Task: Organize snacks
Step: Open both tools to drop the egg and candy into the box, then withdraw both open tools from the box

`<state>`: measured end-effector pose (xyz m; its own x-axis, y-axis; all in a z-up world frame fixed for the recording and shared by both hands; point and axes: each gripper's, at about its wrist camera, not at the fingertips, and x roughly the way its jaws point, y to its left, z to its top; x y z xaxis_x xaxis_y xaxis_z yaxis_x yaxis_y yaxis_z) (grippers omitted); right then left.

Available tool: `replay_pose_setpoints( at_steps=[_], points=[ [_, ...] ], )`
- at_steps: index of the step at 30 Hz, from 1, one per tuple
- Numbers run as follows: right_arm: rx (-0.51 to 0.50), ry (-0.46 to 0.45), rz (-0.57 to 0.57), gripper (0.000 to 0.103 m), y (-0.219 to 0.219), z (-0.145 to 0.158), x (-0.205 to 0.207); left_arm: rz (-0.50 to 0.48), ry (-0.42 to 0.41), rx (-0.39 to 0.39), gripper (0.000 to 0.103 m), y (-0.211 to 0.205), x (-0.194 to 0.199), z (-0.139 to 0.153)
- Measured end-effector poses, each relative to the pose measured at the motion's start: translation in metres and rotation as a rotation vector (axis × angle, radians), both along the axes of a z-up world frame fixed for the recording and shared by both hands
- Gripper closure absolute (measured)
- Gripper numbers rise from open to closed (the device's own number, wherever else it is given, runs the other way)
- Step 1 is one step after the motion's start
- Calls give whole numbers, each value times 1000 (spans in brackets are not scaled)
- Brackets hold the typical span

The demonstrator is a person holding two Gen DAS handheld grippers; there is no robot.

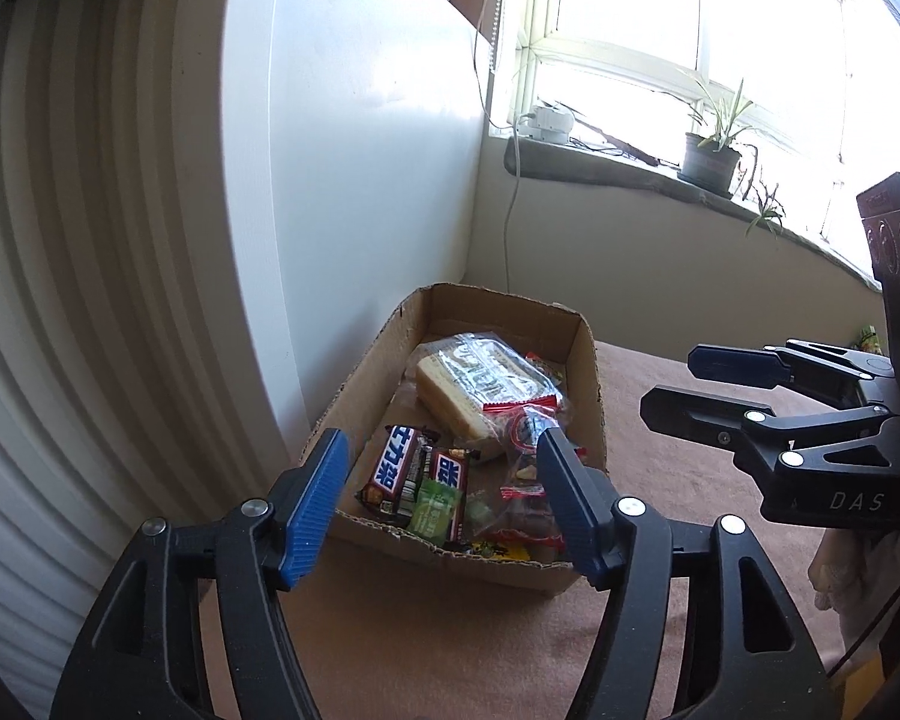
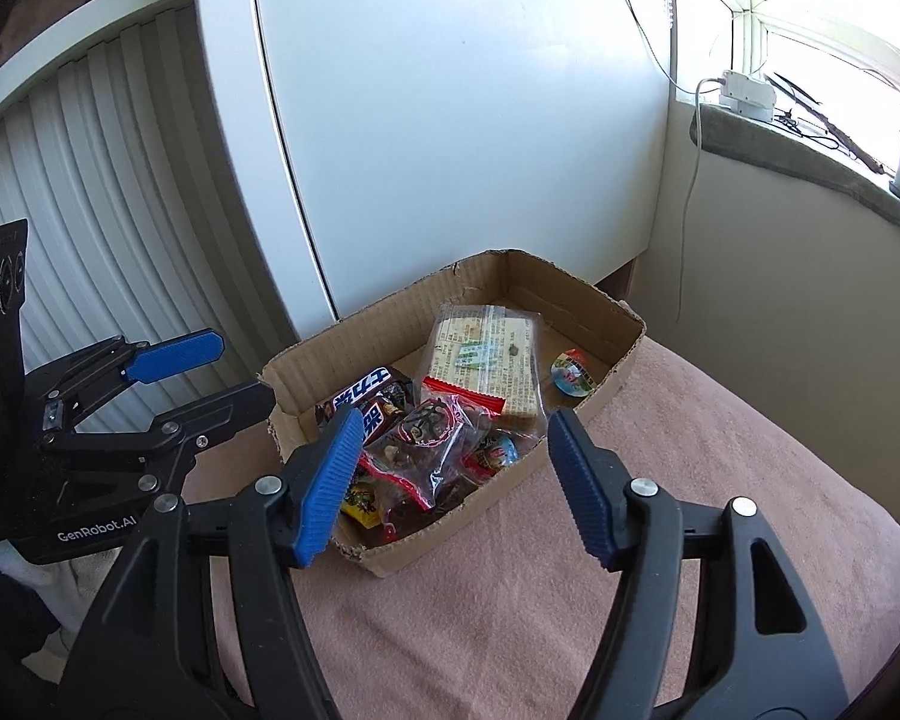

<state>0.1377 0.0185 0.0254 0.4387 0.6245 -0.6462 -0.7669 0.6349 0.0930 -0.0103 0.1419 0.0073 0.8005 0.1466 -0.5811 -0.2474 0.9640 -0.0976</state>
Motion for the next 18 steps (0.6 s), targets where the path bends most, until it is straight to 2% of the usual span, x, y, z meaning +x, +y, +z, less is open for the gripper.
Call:
replay_pose_setpoints(
  at_steps=[2,4,6,8,18],
  points=[
    [-4,-11,-10,29,-4,0,-6,7,0,6,34,-2,-3,0],
    [-3,-25,-21,13,-9,0,-12,13,-3,12,34,-4,-6,1],
    [1,-39,-32,9,-13,1,-16,17,-5,15,30,-5,-8,2],
    [2,-43,-41,9,-17,2,-18,27,-7,11,25,-4,-10,3],
    [9,-36,-65,9,-28,3,-19,49,-6,16,23,-4,-10,3]
  ],
)
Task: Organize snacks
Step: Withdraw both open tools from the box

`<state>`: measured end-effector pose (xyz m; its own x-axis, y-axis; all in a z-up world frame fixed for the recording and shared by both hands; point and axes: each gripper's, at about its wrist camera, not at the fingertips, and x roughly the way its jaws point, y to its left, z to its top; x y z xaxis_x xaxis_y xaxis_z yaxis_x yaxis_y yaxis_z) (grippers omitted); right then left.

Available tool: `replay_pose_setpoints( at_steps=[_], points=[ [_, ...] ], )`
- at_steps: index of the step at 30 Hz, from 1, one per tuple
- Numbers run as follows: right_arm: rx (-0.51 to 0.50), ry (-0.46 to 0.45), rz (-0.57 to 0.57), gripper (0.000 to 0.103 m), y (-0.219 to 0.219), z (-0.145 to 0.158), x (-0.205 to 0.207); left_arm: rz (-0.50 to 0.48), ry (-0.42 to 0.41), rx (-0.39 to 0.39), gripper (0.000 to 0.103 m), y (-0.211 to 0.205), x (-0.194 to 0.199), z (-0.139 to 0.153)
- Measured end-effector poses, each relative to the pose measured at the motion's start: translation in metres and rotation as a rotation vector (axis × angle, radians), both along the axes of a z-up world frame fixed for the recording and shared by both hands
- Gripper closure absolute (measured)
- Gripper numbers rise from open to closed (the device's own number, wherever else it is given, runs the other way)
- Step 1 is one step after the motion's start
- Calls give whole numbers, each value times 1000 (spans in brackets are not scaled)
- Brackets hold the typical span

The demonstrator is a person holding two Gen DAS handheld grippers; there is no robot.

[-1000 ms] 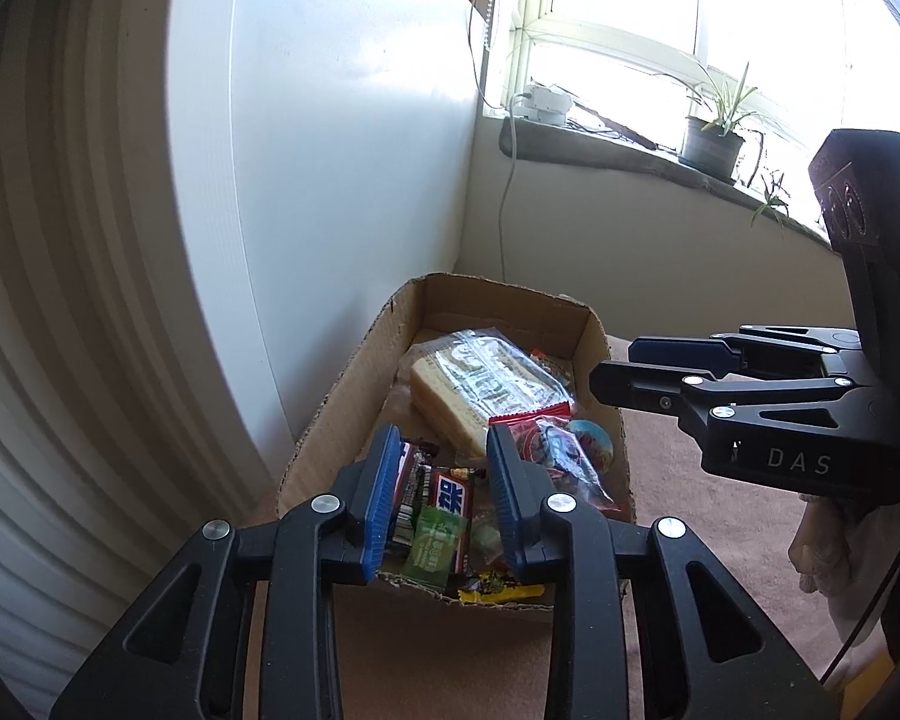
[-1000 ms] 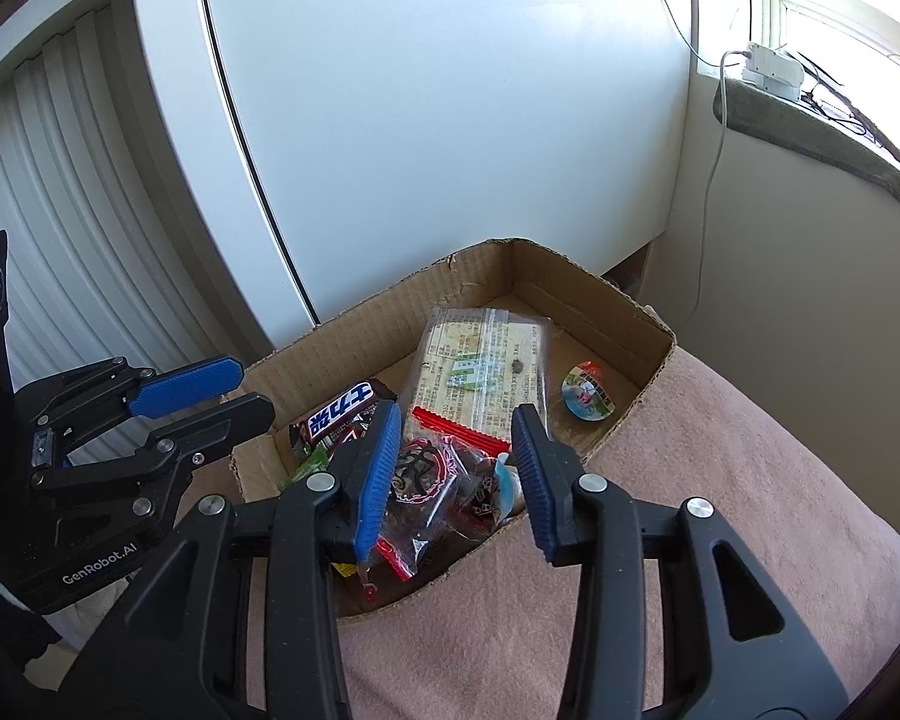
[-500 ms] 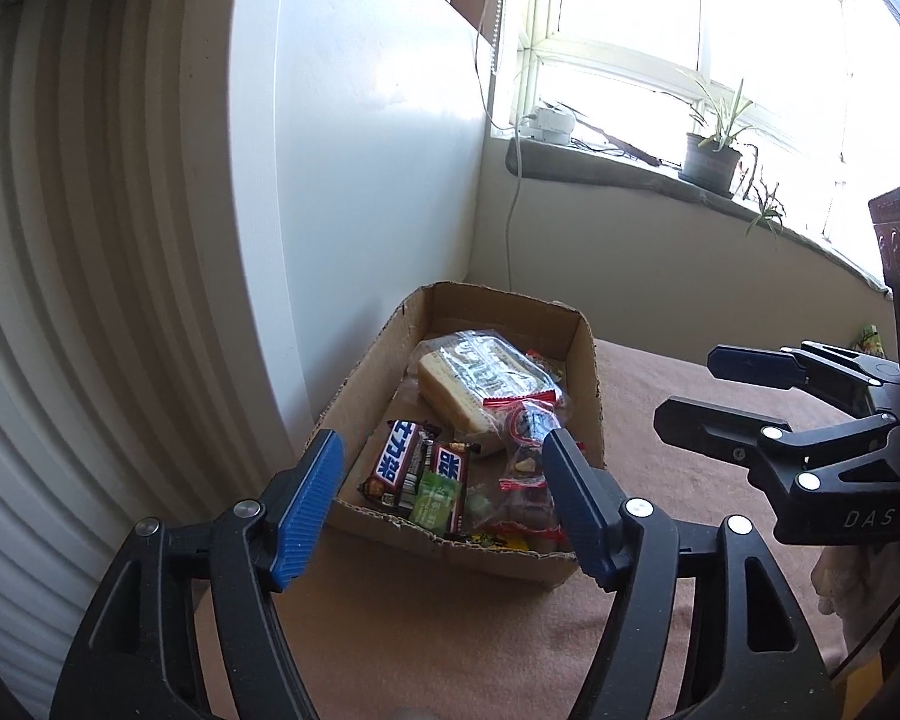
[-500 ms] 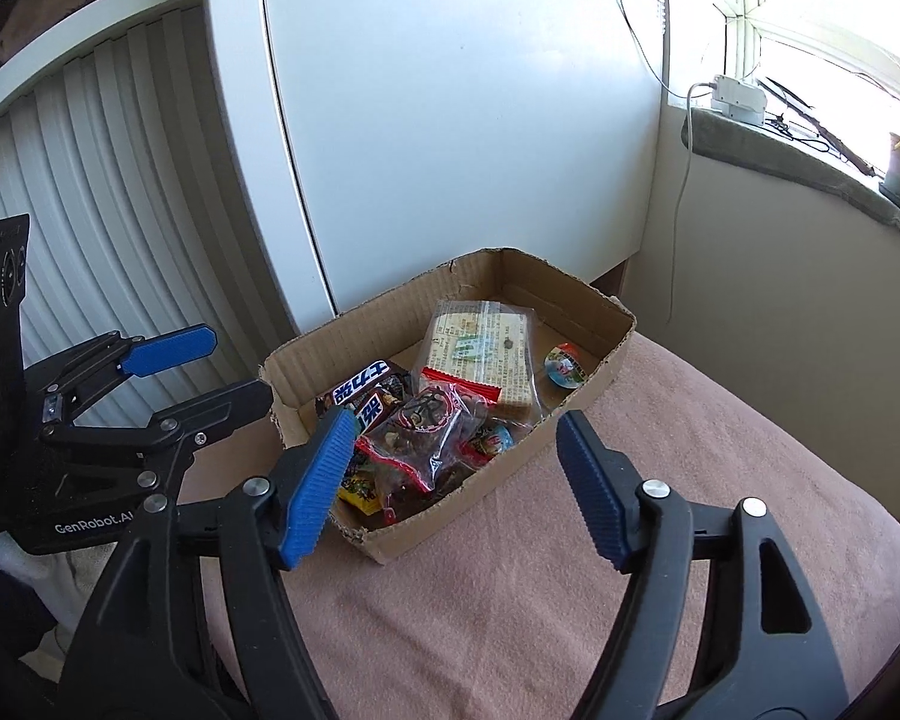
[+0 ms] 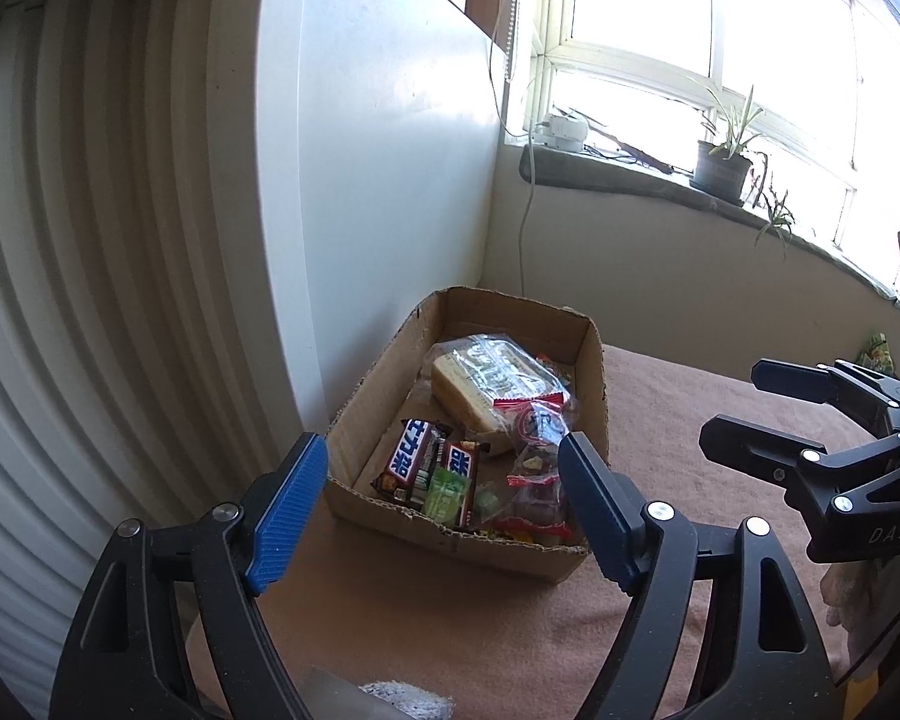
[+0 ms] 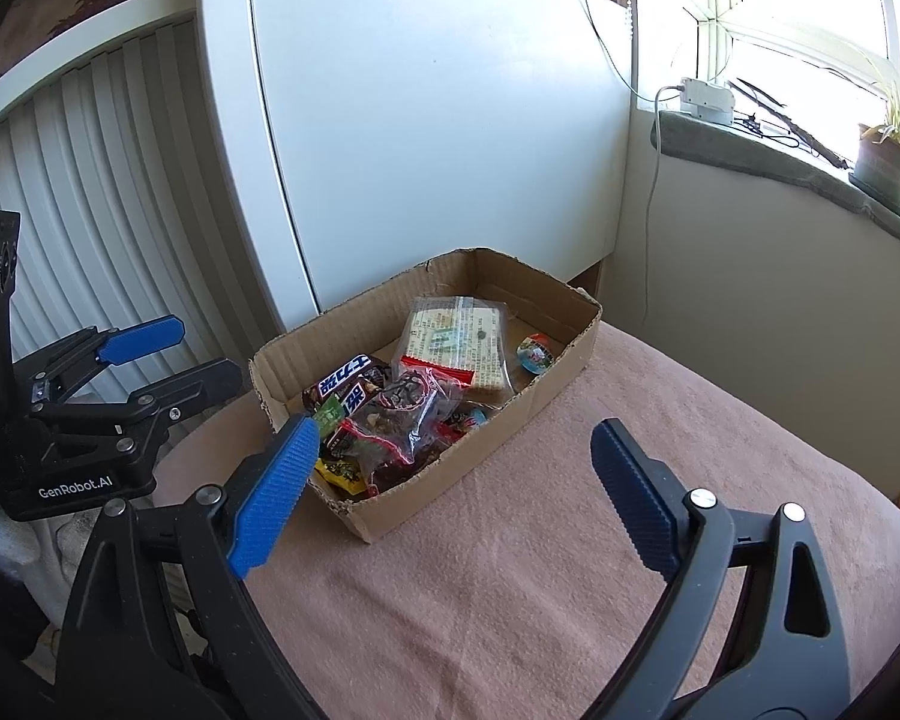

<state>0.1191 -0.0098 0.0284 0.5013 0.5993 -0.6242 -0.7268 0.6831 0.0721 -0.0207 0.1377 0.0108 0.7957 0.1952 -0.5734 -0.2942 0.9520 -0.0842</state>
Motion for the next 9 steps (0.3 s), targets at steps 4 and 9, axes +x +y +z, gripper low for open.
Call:
replay_pose_setpoints(
  at_steps=[4,9],
  points=[
    [-3,1,-6,9,-2,-1,0,-3,0,5,23,-1,0,-1],
    [-3,6,-21,9,-8,-2,1,-17,3,16,23,-6,0,-3]
  ],
)
